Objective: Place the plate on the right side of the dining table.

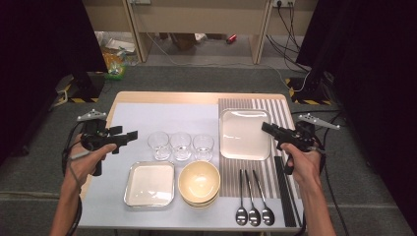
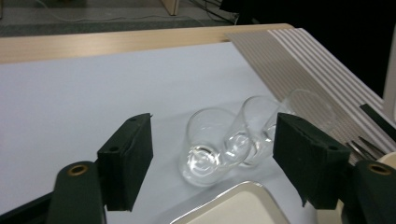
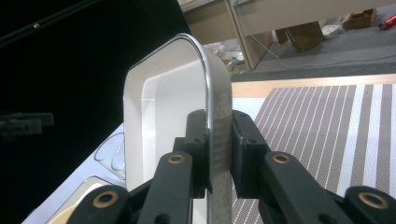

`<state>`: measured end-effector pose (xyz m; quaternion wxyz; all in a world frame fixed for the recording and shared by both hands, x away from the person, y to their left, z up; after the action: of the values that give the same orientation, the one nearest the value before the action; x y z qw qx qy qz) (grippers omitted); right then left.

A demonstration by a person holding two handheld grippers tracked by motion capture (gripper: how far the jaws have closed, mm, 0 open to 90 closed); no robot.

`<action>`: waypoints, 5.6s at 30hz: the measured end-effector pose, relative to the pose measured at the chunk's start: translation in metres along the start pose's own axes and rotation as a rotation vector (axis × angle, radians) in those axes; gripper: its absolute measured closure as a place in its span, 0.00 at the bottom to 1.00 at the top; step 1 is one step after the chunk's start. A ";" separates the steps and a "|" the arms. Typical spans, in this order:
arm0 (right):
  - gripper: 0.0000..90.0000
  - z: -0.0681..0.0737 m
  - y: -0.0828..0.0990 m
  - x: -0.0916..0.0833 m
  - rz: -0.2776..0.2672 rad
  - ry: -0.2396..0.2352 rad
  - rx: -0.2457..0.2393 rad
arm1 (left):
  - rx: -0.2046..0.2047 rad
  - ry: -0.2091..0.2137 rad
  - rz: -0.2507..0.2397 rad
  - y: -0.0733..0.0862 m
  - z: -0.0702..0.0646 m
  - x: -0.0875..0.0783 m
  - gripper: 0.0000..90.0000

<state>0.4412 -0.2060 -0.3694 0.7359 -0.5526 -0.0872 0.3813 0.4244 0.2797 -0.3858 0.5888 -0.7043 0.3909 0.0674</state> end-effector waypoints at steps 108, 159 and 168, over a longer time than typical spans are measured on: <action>0.93 -0.120 0.094 0.053 0.391 0.319 0.189 | 0.055 -0.292 0.076 0.148 0.100 0.028 0.14; 0.88 -0.124 0.091 0.047 0.423 0.463 0.030 | 0.069 -0.299 0.072 0.148 0.099 0.027 0.15; 0.90 -0.120 0.097 0.046 0.485 0.460 0.003 | 0.069 -0.299 0.073 0.148 0.099 0.027 0.15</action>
<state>0.4940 -0.2556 -0.5132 0.6251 -0.6277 0.2158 0.4108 0.3857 0.3537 -0.5456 0.6613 -0.6512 0.3262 0.1796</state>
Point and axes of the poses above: each handheld gripper's, and its own axes: x roughly forward along the jaws, y roughly out of its underside, z roughly to its left, the point moved 6 cm from there along x, roughly forward along the jaws, and after that the axes turned 3 degrees about -x, right-handed, at the moved point
